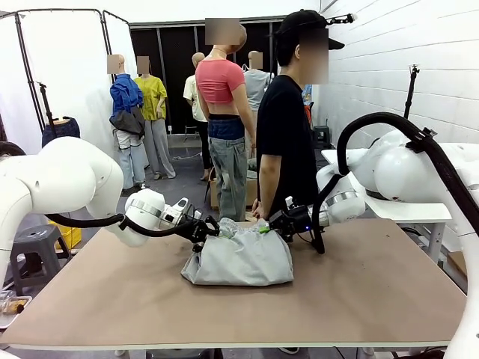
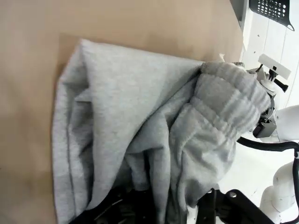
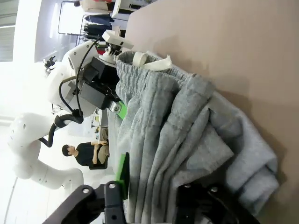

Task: Fold the training pants.
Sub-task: Fold the Training pants in half.

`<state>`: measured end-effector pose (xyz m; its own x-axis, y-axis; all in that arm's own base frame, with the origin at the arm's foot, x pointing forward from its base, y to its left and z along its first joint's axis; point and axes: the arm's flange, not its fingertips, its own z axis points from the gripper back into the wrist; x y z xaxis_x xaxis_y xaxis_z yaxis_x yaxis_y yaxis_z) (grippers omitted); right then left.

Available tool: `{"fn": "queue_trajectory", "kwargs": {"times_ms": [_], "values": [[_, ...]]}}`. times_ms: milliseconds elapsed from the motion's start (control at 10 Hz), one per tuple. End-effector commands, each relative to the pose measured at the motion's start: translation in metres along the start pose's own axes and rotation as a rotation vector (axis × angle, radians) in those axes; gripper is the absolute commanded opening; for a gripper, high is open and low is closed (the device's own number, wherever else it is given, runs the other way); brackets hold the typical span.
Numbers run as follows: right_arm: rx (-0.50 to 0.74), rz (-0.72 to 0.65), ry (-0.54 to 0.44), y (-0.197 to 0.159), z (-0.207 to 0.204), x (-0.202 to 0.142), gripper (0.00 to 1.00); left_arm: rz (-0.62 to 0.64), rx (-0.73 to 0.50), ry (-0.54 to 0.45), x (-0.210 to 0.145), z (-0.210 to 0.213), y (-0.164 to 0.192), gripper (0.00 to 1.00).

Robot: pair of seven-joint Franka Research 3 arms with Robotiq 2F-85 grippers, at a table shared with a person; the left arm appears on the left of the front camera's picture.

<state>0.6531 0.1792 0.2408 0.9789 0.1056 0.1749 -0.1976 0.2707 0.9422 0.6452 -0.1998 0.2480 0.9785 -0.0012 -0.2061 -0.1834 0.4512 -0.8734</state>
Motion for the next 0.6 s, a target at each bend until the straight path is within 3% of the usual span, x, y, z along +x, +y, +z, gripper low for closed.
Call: {"fn": "queue_trajectory", "kwargs": {"times_ms": [0, 100, 500], "values": [[-0.055, 0.003, -0.021, 0.013, 0.008, 0.007, 1.00, 0.002, 0.038, -0.022, 0.002, 0.006, -0.012, 0.95], [-0.072, 0.009, -0.030, 0.018, 0.014, 0.006, 1.00, -0.021, 0.044, -0.045, 0.000, 0.013, -0.019, 1.00], [-0.181, 0.058, -0.071, 0.043, 0.044, 0.006, 1.00, -0.035, 0.204, -0.188, -0.016, 0.076, -0.044, 1.00]]}}
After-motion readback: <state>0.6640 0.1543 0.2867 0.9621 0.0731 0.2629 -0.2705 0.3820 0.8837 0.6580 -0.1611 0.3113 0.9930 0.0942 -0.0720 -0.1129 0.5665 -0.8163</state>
